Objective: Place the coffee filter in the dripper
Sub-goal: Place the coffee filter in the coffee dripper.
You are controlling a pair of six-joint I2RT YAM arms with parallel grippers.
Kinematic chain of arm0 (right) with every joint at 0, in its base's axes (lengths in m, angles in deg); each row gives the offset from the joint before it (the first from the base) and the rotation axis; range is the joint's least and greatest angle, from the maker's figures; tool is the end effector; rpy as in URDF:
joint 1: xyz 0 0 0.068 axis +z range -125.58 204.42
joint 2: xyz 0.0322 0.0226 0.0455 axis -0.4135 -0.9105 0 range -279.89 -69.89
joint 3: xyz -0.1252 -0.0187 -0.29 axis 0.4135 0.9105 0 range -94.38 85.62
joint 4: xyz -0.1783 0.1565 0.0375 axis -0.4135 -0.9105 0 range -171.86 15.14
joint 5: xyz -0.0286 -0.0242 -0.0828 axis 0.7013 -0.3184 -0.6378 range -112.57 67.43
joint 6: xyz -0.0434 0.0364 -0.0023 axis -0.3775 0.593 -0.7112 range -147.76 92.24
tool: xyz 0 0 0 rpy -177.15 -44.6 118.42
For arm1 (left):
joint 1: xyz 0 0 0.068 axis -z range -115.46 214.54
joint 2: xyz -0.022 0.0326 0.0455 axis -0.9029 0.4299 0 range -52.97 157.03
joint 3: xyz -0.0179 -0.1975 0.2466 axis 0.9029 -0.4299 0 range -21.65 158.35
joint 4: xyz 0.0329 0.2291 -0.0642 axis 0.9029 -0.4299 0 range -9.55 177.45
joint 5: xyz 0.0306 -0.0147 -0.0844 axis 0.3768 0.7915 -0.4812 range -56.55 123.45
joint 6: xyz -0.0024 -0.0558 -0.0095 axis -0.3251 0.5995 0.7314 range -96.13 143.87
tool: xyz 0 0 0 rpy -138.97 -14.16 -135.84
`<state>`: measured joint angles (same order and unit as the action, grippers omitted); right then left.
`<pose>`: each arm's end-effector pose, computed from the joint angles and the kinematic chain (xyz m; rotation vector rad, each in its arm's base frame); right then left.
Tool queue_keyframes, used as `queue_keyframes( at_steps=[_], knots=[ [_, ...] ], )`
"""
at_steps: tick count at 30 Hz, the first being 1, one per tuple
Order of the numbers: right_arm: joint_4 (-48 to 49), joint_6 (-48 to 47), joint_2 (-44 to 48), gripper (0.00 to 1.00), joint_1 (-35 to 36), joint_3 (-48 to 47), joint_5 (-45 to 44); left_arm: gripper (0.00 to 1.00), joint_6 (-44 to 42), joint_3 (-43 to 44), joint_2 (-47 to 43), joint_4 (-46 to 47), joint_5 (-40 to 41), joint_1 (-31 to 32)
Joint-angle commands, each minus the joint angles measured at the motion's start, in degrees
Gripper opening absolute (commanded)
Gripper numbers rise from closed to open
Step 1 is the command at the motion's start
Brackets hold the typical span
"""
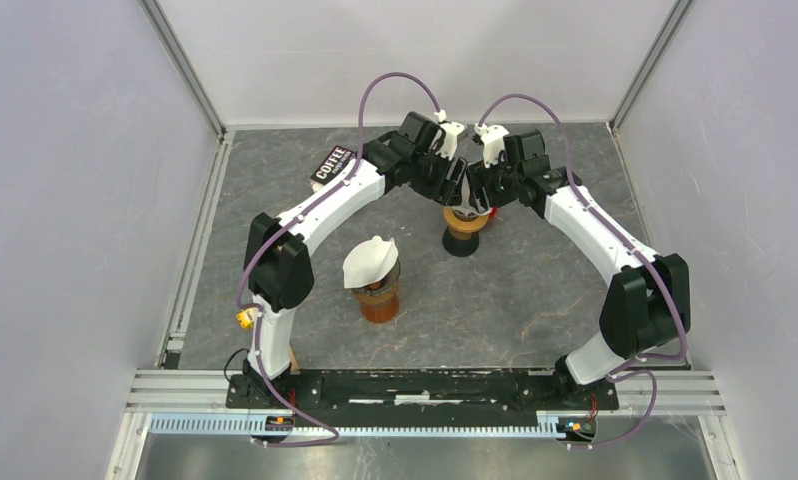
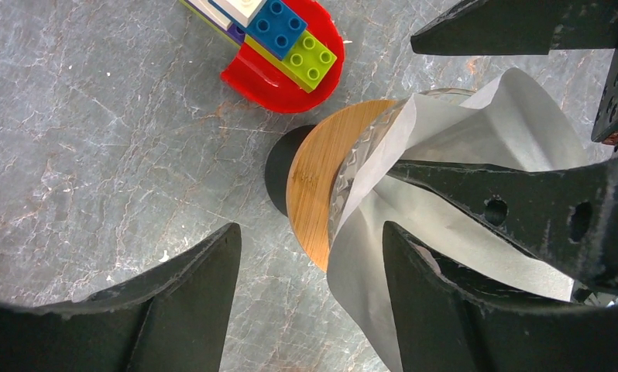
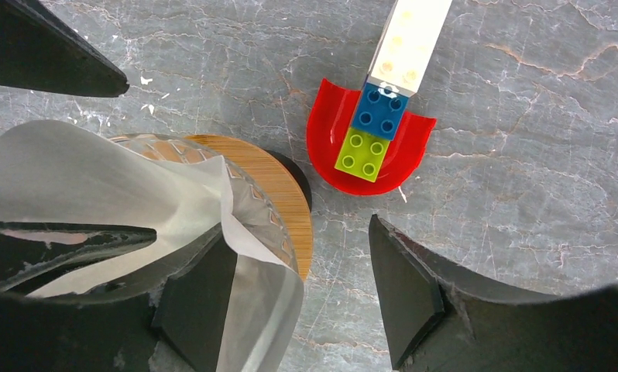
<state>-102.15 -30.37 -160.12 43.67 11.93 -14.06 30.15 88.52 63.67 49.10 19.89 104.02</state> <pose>0.3124 0.1153 0.3382 -0.5178 2.2893 0.3174 0.3537 -0.3034 0.3449 0.8069 2.2876 -0.6572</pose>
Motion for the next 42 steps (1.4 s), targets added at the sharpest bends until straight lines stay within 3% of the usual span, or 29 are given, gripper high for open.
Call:
queue_keyframes(
  at_steps=[1, 9, 42],
  knots=[
    [-0.6, -3.5, -0.3, 0.69, 1.5, -2.9, -0.3, 0.74, -5.4, 0.8, 1.7, -1.2, 1.4, 0.9],
    [-3.5, -3.8, 0.7, 0.70, 1.4, -7.7, 1.0, 0.76, -6.2, 4.2, 2.0, -3.0, 1.1, 0.9],
    [-5.3, -0.5, -0.5, 0.73, -0.9, -12.1, 12.1, 0.78, -6.2, 2.9, 2.2, -3.9, 0.6, 0.9]
  ],
)
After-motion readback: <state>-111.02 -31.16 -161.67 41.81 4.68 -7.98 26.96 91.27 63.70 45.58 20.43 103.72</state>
